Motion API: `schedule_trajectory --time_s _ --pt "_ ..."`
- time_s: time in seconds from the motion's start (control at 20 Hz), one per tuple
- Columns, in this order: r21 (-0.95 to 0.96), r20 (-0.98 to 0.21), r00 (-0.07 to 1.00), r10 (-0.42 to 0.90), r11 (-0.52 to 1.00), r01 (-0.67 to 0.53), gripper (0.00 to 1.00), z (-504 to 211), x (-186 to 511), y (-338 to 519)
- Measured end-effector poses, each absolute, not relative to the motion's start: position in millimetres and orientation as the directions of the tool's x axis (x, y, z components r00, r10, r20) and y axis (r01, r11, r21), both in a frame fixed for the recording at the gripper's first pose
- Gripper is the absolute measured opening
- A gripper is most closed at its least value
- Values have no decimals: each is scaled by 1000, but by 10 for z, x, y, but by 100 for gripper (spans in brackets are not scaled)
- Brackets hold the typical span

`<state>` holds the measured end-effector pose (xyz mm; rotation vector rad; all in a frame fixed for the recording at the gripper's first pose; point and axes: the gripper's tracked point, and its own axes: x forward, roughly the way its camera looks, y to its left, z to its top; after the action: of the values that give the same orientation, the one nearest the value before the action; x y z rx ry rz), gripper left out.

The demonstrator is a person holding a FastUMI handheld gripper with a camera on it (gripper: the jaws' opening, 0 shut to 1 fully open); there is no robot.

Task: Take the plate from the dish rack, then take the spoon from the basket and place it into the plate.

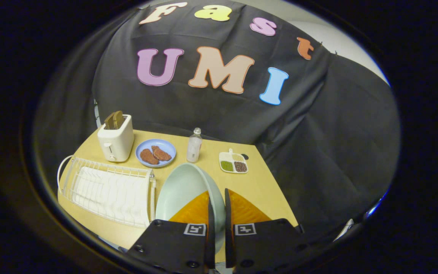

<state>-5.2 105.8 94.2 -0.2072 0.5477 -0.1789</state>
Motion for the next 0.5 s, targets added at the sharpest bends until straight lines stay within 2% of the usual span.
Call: schedule_trajectory --time_s 0.2,0.5 --pt "-204 -532 824 -193 974 96 13 558 -273 773" --pt "-169 -562 822 -93 986 -4 13 -56 -480 724"
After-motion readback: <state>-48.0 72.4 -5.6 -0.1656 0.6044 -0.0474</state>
